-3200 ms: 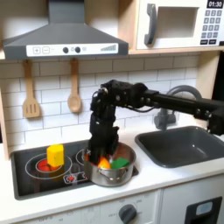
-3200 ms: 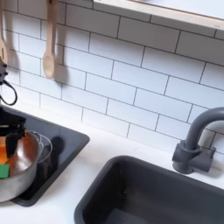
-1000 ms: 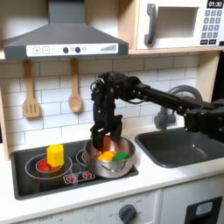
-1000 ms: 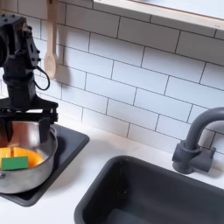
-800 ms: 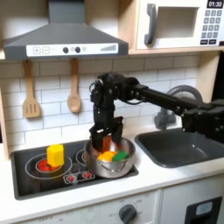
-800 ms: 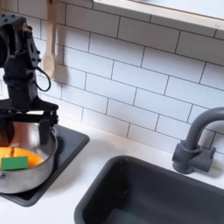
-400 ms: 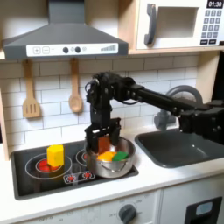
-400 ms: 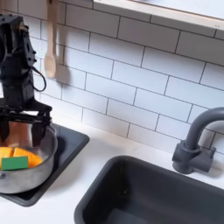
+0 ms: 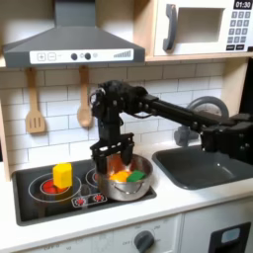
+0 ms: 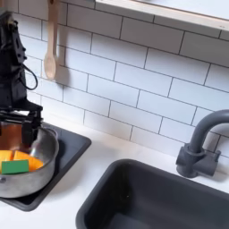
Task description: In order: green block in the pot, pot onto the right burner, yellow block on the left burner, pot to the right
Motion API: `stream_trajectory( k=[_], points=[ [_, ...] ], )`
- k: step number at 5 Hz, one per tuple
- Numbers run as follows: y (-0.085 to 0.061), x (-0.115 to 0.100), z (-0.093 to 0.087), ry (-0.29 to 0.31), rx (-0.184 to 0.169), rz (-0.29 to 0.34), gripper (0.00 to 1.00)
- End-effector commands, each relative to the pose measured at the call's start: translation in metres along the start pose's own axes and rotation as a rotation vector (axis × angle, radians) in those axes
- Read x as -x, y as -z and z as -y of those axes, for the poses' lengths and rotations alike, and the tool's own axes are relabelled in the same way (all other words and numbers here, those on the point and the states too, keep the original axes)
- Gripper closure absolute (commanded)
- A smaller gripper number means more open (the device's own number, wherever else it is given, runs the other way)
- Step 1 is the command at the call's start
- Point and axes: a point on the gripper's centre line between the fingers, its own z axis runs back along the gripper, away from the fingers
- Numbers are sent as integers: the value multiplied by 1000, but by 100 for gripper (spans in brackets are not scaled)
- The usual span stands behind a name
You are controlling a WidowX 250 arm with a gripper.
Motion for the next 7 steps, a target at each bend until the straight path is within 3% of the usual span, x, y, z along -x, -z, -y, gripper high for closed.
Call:
stream_trajectory(
  k=[1,2,3,4,6,7],
  points=[
    [-10,15,-2,-12,-20,-2,0],
    [-40,19,-4,-22,-19,59,0],
    [-40,26,-13,-56,-34,32,0],
    [-40,30,-24,-101,-67,56,0],
    [-16,24,-29,-145,-109,77,0],
    [-13,19,-32,-157,-103,86,0]
  ],
)
